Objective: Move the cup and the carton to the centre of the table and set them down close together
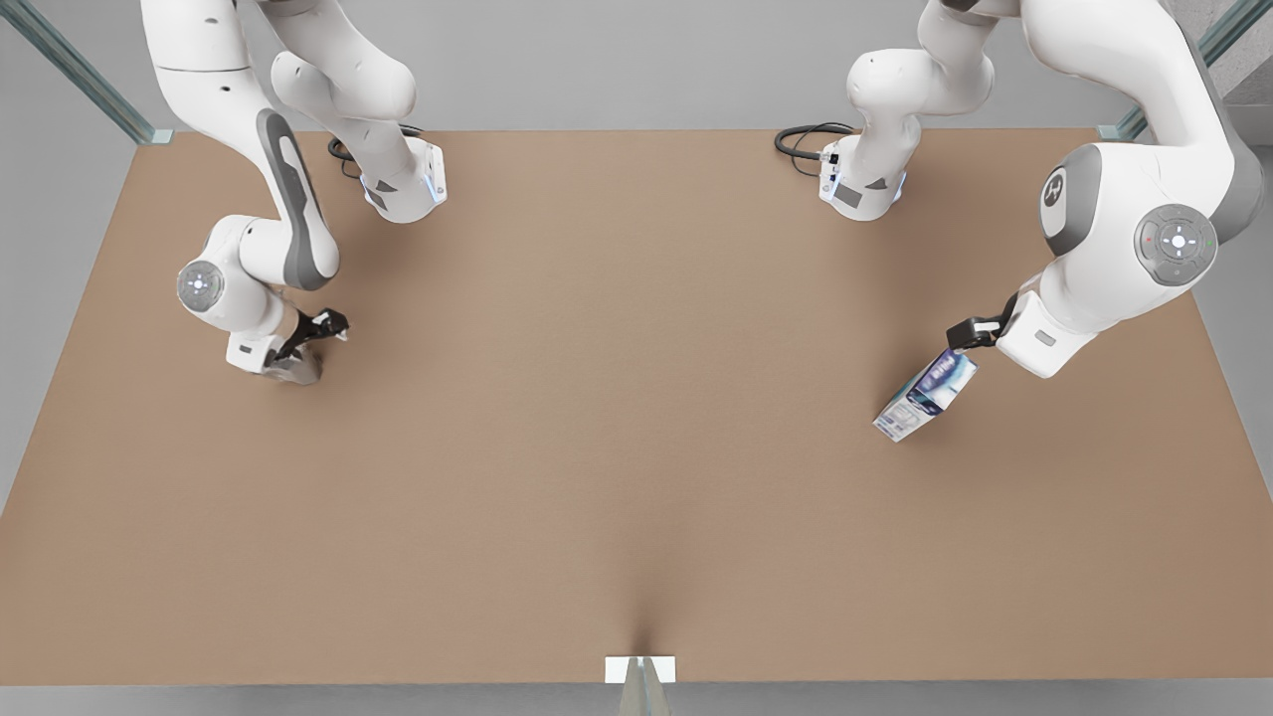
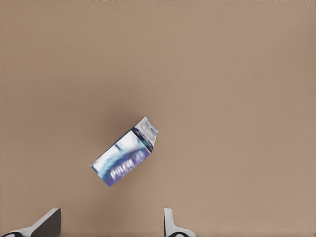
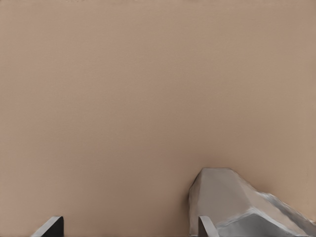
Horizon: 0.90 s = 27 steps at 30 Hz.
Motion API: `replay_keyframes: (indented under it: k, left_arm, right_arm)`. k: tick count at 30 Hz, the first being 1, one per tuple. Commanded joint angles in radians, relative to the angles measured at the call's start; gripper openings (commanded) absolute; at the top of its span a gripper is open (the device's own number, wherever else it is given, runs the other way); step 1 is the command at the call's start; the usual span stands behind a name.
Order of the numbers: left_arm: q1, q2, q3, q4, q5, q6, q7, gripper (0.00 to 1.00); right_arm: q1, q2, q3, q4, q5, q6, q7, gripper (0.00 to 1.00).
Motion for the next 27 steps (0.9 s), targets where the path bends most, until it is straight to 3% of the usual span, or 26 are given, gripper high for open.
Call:
replay_keyframes:
  k: [1, 3, 18, 19, 20, 22, 25, 26, 27]
  left_arm:
    - [0.0, 0.0, 0.0, 0.0, 0.0, 0.0, 0.0, 1.0]
    - [0.0, 0.0, 0.0, 0.0, 0.0, 0.0, 0.0, 1.0]
    - [0.0, 0.006, 0.0, 0.002, 0.0, 0.002, 0.002, 1.0]
    - [0.0, 0.006, 0.0, 0.002, 0.0, 0.0, 0.002, 1.0]
    - [0.0, 0.006, 0.0, 0.002, 0.0, 0.002, 0.002, 1.0]
    - [0.0, 0.006, 0.0, 0.002, 0.0, 0.002, 0.003, 1.0]
    - [0.0, 0.009, 0.0, 0.002, 0.0, 0.002, 0.003, 1.0]
    - [0.0, 0.009, 0.0, 0.002, 0.0, 0.002, 0.003, 1.0]
    - [0.0, 0.009, 0.0, 0.002, 0.0, 0.002, 0.003, 1.0]
  right_arm:
    - [-0.036, 0.0, 0.0, 0.002, 0.0, 0.0, 0.0, 1.0]
    - [-0.043, 0.057, -0.002, 0.041, 0.0, 0.001, -0.001, 1.0]
    - [-0.092, 0.074, -0.003, -0.041, 0.0, 0.075, -0.052, 1.0]
    - [-0.09, 0.074, -0.003, -0.039, 0.0, 0.075, -0.051, 0.79]
    - [-0.087, 0.074, -0.003, -0.038, 0.0, 0.075, -0.051, 0.71]
    - [-0.087, 0.074, -0.003, -0.038, 0.0, 0.075, -0.052, 0.59]
    - [-0.092, 0.075, -0.003, -0.039, 0.0, 0.073, -0.051, 0.54]
    - [-0.092, 0.077, -0.003, -0.039, 0.0, 0.073, -0.051, 0.42]
    - [-0.092, 0.08, -0.005, -0.039, 0.0, 0.075, -0.052, 0.39]
